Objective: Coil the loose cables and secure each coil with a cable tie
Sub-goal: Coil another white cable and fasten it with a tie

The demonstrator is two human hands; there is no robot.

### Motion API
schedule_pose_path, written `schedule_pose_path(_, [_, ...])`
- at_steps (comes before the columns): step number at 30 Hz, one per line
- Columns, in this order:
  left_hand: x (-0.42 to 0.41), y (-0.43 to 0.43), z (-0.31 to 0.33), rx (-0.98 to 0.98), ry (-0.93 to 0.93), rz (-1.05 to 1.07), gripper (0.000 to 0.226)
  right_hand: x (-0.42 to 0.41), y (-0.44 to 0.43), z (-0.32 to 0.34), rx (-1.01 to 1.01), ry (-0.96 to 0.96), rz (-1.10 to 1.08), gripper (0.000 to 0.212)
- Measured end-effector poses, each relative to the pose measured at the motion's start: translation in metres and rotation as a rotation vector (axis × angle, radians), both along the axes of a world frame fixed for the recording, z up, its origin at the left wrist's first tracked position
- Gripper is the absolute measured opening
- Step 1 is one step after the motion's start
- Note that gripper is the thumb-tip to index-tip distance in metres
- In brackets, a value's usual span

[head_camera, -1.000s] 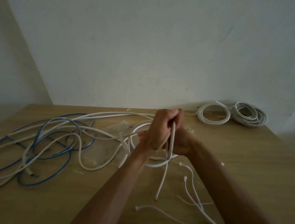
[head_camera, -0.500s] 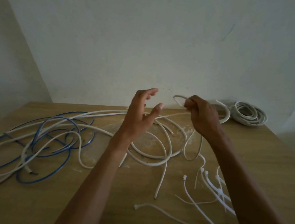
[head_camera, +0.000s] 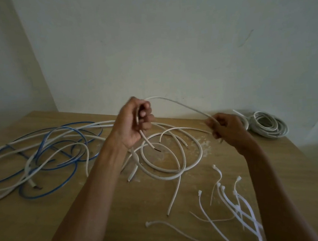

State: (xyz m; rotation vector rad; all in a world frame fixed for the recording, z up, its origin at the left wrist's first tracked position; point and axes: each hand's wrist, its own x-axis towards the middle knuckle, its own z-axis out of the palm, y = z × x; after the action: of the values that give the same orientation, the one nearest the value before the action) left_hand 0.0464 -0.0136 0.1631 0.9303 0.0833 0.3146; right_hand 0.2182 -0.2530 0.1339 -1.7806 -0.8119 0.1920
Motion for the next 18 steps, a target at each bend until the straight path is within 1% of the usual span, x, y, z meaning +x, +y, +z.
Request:
schedule_pose_path(1, [-0.001, 0.007, 0.001, -0.084, 0.0, -0.016, 0.015, 0.007, -0.006, -0.002, 0.093, 0.061, -0.049, 0.025])
schedule_pose_path(3, [-0.002, 0.016, -0.003, -0.144, 0.044, -0.058, 0.013, 0.018, -0.011, -0.004, 0.197, 0.106, -0.113, 0.034])
schedule_pose_path(4, [-0.003, 0.018, -0.005, -0.144, 0.062, -0.095, 0.015, 0.022, -0.01, -0.005, 0.206, 0.072, -0.156, 0.032])
schedule_pose_path(6, [-0.002, 0.018, -0.009, -0.129, 0.064, -0.181, 0.021, 0.021, -0.004, -0.006, 0.211, -0.052, -0.276, 0.021])
schedule_pose_path(7, [-0.001, 0.015, -0.008, -0.132, 0.055, -0.216, 0.024, 0.016, 0.001, -0.005, 0.199, -0.133, -0.329, 0.019])
schedule_pose_path(8, [-0.002, 0.011, -0.006, -0.144, 0.039, -0.233, 0.027, 0.01, 0.005, -0.004, 0.144, -0.24, -0.366, 0.019])
schedule_pose_path(9, [-0.003, 0.007, -0.004, -0.148, 0.016, -0.218, 0.029, 0.003, 0.009, -0.002, 0.028, -0.365, -0.396, 0.018])
schedule_pose_path(10, [-0.003, 0.004, -0.003, -0.111, -0.007, -0.169, 0.03, -0.004, 0.013, -0.001, -0.118, -0.48, -0.401, 0.017])
schedule_pose_path(11, [-0.003, 0.001, -0.003, 0.0, -0.023, -0.091, 0.03, -0.012, 0.018, 0.0, -0.247, -0.558, -0.358, 0.018])
schedule_pose_path(12, [-0.003, -0.002, -0.004, 0.198, -0.023, 0.008, 0.031, -0.02, 0.024, 0.002, -0.341, -0.593, -0.264, 0.021])
schedule_pose_path(14, [0.001, -0.008, -0.011, 0.748, 0.01, 0.239, 0.033, -0.037, 0.035, 0.005, -0.431, -0.605, -0.042, 0.027])
schedule_pose_path(15, [0.005, -0.011, -0.016, 0.987, 0.027, 0.316, 0.033, -0.047, 0.039, 0.008, -0.463, -0.606, 0.038, 0.029])
schedule_pose_path(16, [0.008, -0.016, -0.02, 1.157, 0.045, 0.348, 0.033, -0.056, 0.043, 0.013, -0.486, -0.601, 0.099, 0.03])
schedule_pose_path(18, [0.012, -0.027, -0.029, 1.37, 0.059, 0.327, 0.032, -0.066, 0.044, 0.019, -0.491, -0.576, 0.181, 0.032])
